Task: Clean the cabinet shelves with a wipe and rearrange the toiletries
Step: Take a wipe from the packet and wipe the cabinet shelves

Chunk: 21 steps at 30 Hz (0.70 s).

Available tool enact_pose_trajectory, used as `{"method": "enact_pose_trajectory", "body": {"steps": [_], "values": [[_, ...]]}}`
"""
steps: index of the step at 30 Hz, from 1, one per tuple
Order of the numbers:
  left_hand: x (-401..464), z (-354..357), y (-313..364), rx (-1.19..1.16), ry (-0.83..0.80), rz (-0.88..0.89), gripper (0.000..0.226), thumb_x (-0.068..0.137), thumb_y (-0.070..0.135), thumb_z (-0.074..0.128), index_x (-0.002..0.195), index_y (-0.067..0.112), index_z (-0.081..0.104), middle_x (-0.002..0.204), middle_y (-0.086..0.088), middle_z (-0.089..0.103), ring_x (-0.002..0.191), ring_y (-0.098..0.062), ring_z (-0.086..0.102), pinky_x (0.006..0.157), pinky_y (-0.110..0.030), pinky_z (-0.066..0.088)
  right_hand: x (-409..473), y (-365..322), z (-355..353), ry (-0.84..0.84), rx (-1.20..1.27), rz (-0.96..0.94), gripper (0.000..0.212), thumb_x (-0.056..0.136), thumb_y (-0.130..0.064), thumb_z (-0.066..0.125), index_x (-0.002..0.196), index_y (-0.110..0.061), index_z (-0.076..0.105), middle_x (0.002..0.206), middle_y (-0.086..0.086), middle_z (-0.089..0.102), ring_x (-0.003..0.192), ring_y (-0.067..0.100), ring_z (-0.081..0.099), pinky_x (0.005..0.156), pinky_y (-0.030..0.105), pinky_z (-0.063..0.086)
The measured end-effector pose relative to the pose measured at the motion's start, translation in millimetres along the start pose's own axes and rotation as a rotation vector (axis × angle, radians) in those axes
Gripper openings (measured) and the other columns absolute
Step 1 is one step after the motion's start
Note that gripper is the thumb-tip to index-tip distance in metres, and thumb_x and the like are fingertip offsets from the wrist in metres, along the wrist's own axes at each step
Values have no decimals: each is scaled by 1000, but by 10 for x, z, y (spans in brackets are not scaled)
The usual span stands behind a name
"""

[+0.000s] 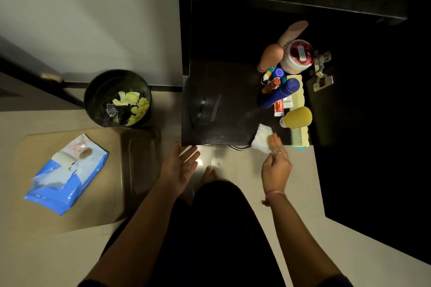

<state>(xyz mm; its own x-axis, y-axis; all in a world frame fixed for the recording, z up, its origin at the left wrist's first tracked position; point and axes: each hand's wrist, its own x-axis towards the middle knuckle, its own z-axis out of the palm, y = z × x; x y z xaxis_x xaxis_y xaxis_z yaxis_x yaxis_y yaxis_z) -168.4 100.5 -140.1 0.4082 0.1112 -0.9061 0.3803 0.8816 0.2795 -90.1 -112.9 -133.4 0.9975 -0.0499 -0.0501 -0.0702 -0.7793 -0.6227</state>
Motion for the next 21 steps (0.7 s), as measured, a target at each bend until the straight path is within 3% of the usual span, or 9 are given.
{"method": "enact_pose_trajectory", "body": {"steps": [3,6,9,14,17,21], "values": [[2,49,-16,-52,5,6,35,100,38,32,103,13,56,127,-11,59,105,-21,60,90,-31,43,96,-178,198,-96,-93,12,50,89,8,43,138,-4,42,149,14,35,140,29,29,114,28,18],[4,59,-1,-116,22,10,41,100,40,29,114,10,54,128,-11,58,108,-22,58,91,-32,42,152,-508,547,-203,-198,-94,56,94,-7,39,147,-5,22,157,12,17,146,24,12,118,28,6],[-5,36,11,-121,38,20,45,100,41,29,118,9,54,120,-9,60,104,-20,59,90,-31,42,238,-821,825,-235,-265,-204,56,98,-20,35,149,-8,14,158,11,13,146,25,10,118,32,4],[15,-36,25,-136,73,34,44,99,42,30,110,11,59,110,-7,64,97,-17,63,93,-32,43,224,-947,949,-511,-297,-564,52,100,-24,34,149,-15,17,158,3,17,146,20,13,120,38,15],[19,-51,-6,-169,73,4,46,99,43,30,115,9,57,112,-7,64,93,-17,64,91,-32,43,97,-755,736,-664,-278,-793,46,100,-25,35,145,-16,30,154,1,27,144,12,15,119,31,11],[35,-30,-27,-181,79,-15,44,98,44,32,107,11,59,110,-7,64,91,-17,64,90,-31,43,85,-551,457,-692,-234,-789,43,100,-21,37,143,-16,37,151,1,33,142,8,20,118,25,11]]}}
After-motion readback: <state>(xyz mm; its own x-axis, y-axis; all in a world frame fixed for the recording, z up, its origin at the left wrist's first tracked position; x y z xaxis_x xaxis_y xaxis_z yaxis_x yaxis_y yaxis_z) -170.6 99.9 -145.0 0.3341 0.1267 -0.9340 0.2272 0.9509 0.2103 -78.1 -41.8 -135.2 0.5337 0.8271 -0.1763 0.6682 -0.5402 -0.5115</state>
